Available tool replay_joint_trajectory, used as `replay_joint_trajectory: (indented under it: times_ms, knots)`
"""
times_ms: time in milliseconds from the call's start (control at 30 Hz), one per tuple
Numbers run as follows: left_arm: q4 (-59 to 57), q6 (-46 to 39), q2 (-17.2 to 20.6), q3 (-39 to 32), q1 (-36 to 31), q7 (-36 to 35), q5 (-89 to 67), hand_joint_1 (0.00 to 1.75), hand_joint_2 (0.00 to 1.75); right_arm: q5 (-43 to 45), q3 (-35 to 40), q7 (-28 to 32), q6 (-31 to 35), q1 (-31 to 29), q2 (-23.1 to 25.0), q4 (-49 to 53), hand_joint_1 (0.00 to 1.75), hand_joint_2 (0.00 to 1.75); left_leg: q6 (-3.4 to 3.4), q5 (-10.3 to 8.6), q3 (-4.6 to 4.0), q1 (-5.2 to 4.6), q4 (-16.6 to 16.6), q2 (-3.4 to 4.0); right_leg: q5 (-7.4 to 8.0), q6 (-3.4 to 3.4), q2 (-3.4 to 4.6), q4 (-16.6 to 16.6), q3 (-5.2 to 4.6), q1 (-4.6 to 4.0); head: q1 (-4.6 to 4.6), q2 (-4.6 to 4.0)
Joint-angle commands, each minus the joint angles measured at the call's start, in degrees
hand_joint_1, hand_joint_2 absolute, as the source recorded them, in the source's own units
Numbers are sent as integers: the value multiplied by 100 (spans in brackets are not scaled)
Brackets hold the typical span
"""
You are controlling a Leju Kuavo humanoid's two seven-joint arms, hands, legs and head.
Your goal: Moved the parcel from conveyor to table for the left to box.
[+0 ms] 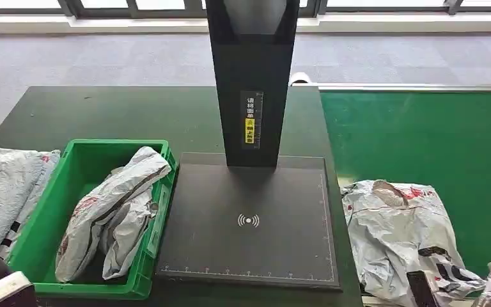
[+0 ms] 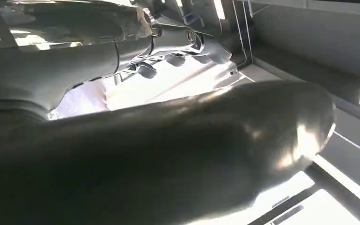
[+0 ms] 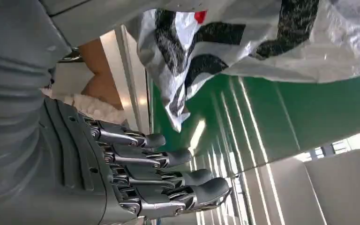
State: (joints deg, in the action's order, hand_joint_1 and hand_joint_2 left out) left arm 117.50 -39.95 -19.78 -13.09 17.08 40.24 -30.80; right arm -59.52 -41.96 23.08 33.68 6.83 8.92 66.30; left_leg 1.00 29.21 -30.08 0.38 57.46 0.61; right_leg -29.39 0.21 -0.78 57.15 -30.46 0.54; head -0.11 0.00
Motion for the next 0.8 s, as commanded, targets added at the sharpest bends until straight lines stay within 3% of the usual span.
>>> replay_joint_trajectory:
  times_ms: [33, 133, 500, 533, 600, 633, 700, 800]
  knots:
    - [-290, -5, -22, 169, -171, -24, -101, 0, 0, -233, 24, 140, -187, -1014, -158, -2324, 0, 0, -3, -14, -1, 7, -11, 7, 21, 0, 17, -19, 1, -7, 0, 0]
    - [-449, -5, -22, 313, -221, -24, -229, 0, 0, -311, 355, 233, -176, -1254, 29, -2875, 0, 0, -2, -15, 2, 8, -12, 19, 25, -2, 29, -18, -1, -9, 0, 0]
    - [-567, -5, -22, 449, -229, -24, -299, 0, 0, -223, 446, 335, -369, -1159, 84, -2912, 0, 0, -2, -13, 0, 4, -5, -1, 14, -2, 9, -6, -1, -6, 0, 0]
    - [-584, -5, -22, 456, -242, -24, -311, 0, 0, -223, 476, 338, -390, -1118, 92, -2890, 0, 175, 0, -10, 1, 4, -4, 0, 11, -1, 6, -5, 1, -6, 2, 0]
    - [-602, -5, -22, 501, -266, -24, -306, 0, 0, -193, 502, 361, -593, -1052, 64, -2924, 0, 175, 0, -10, 2, 4, -3, -2, 10, -1, 4, -4, 2, -6, 2, 0]
    - [-599, -5, -22, 502, -271, -24, -310, 0, 0, 49, 425, 575, -699, -956, 90, -2750, 175, 175, -2, -18, -2, 5, -9, -3, 19, -1, 5, -12, -1, -7, 2, 0]
    - [-575, -5, -22, 515, -245, -24, -314, 0, 0, 233, 349, 753, -729, -854, 120, -2556, 175, 175, 1, -12, 1, 4, -2, -5, 9, 1, -4, -5, 1, -6, 0, 0]
    - [-487, -5, -22, 496, -173, -24, -278, 0, 0, 742, 255, 1013, -1158, -484, 437, -1375, 175, 175, 0, -11, 4, 2, 0, -6, 7, 0, -6, -2, 3, -4, 2, 0]
